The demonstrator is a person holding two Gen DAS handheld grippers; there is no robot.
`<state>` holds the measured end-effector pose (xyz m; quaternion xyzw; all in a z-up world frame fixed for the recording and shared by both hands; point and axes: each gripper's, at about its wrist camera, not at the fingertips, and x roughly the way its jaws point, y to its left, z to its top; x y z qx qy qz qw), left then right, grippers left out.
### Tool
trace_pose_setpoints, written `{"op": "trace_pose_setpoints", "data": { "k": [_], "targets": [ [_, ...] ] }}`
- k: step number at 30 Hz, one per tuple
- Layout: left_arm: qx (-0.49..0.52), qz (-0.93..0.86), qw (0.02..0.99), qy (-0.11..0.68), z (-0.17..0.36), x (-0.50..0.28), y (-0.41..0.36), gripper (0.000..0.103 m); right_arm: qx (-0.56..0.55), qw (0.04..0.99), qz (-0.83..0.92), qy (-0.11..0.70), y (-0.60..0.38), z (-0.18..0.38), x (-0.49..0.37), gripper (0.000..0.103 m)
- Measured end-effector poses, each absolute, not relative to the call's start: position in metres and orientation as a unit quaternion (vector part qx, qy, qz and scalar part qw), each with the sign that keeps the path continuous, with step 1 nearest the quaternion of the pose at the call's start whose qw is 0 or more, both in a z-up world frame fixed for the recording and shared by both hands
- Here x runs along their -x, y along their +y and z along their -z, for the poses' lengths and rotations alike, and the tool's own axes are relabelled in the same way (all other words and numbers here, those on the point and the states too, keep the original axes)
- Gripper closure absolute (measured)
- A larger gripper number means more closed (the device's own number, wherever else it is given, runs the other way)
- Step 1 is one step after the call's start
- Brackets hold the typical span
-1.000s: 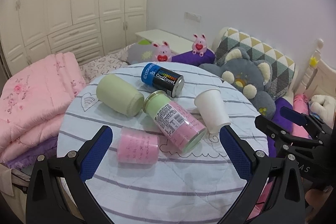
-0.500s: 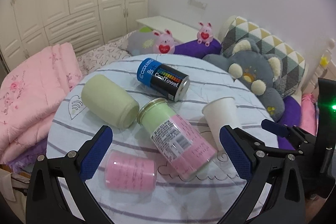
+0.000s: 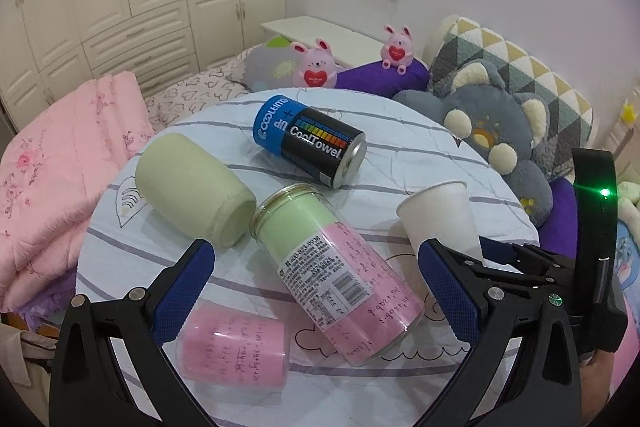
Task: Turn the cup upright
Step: 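Close the right gripper around the white paper cup's body, then lift the white paper cup with the right gripper and rotate it rim-up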
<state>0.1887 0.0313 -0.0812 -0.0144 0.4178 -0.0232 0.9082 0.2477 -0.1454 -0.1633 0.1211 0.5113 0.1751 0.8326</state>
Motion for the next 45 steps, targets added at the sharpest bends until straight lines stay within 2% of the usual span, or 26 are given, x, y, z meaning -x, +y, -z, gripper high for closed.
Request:
{"op": "trace_pose_setpoints", "data": {
  "k": [17,32,34,37,45],
  "targets": [
    [-0.005,0.042,0.91,0.412,0.062,-0.152,0.006,0.0,-0.133,0.841,-0.162,0.499,-0.168,0.135,-0.193,0.041],
    [-0.008,0.049,0.892,0.45,0.075,-0.115,-0.012,0.0,-0.145,0.829,-0.187,0.507,-0.159,0.15,-0.137,0.04],
    [-0.009,0.048,0.887,0.458,0.078,-0.114,-0.015,0.0,-0.152,0.815,-0.194,0.524,-0.157,0.161,-0.139,0.039],
    [-0.009,0.05,0.885,0.463,0.079,-0.112,-0.022,0.0,-0.178,0.804,-0.186,0.536,-0.165,0.165,-0.138,0.022],
    [0.008,0.074,0.868,0.492,0.084,-0.122,-0.051,0.0,-0.169,0.812,-0.195,0.523,-0.191,0.151,-0.126,0.022]
  ]
}}
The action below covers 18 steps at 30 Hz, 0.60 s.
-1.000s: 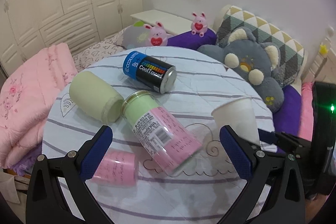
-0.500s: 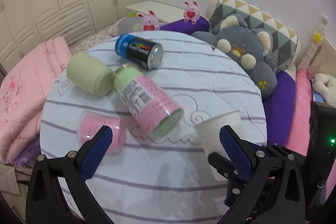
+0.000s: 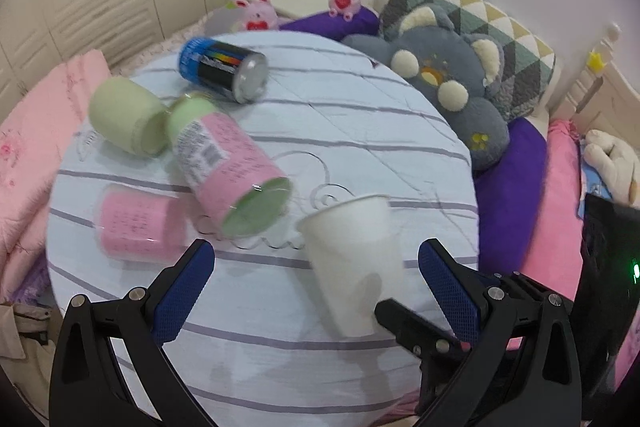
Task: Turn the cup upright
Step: 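Lift the white paper cup with the right gripper and rotate it rim-up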
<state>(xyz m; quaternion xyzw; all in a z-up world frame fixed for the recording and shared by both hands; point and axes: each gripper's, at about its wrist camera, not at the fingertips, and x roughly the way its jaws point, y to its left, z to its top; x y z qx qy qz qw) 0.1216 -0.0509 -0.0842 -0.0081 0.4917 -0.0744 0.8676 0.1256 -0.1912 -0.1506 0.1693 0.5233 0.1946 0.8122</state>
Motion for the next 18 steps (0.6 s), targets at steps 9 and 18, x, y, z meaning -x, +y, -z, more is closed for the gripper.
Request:
{"op": "trace_pose_setpoints", "data": {
  "k": [9,18],
  "targets": [
    [0.042,0.069,0.831,0.55,0.107,-0.144,-0.077,0.0,-0.133,0.82,-0.212,0.514,-0.206,0.155,-0.122,0.022],
    [0.06,0.039,0.803,0.592,0.128,-0.159,-0.08,0.0,-0.137,0.809,-0.249,0.514,-0.207,0.161,-0.134,0.021]
  ]
}}
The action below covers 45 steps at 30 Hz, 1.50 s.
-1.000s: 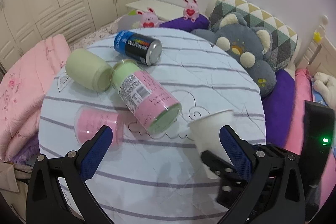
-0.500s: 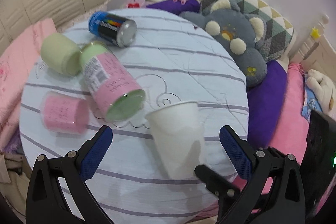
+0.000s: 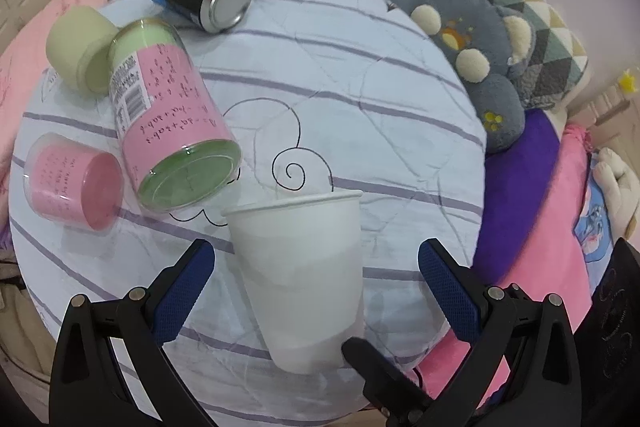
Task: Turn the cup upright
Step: 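Lift the white paper cup with the right gripper and rotate it rim-up, then lower the upright cup onto the table and open the right gripper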
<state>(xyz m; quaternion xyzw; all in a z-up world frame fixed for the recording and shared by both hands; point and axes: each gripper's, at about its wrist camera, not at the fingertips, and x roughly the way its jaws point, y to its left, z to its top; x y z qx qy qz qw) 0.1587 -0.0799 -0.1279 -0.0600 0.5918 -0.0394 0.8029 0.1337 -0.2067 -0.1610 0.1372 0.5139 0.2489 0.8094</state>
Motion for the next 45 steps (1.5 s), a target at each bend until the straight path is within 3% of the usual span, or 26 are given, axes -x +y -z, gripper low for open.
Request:
{"op": "trace_pose_setpoints", "data": {
  "k": [2,4,19,29,32,45],
  "targets": [
    [0.06,0.036,0.799,0.597,0.13,-0.161,-0.081,0.005,-0.141,0.807,-0.255,0.513,-0.207,0.162,-0.135,0.021],
    [0.058,0.033,0.797,0.6,0.132,-0.163,-0.08,0.036,-0.144,0.806,-0.26,0.512,-0.208,0.163,-0.136,0.021],
    [0.039,0.052,0.867,0.494,0.095,-0.154,-0.072,0.035,-0.122,0.817,-0.252,0.504,-0.205,0.17,-0.149,0.021],
    [0.032,0.049,0.865,0.498,0.105,-0.16,-0.071,0.034,-0.091,0.834,-0.228,0.494,-0.191,0.179,-0.173,0.021],
    [0.04,0.044,0.859,0.509,0.109,-0.16,-0.068,0.021,-0.087,0.836,-0.225,0.494,-0.19,0.18,-0.173,0.021],
    [0.059,0.078,0.878,0.468,0.081,-0.12,-0.042,0.005,-0.058,0.844,-0.205,0.492,-0.189,0.156,-0.157,0.021]
  ]
}}
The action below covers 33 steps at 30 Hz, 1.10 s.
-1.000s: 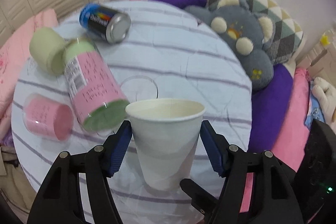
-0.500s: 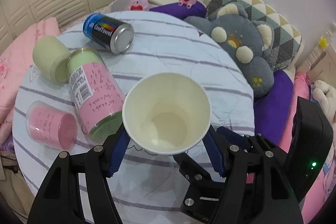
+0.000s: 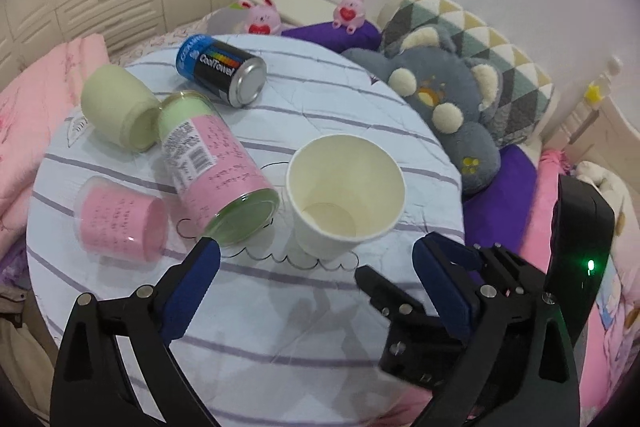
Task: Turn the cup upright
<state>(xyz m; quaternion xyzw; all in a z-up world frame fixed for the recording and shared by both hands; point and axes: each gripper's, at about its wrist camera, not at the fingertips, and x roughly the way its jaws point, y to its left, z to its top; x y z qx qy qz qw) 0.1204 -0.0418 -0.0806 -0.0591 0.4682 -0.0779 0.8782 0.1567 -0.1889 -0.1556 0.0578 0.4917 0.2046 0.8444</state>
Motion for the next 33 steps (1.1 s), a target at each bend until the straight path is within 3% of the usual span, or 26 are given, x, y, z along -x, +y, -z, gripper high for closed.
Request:
{"op": "trace_pose_setpoints", "data": {
  "k": [21,33],
  "targets": [
    [0.035,0.067,0.93,0.359,0.022,-0.04,0.029,0.0,-0.005,0.884,-0.132,0.449,-0.155,0.07,-0.102,0.021],
    [0.027,0.091,0.954,0.286,0.002,-0.012,0.045,0.0,0.012,0.935,-0.09,0.343,-0.139,0.019,-0.068,0.021]
  ]
}}
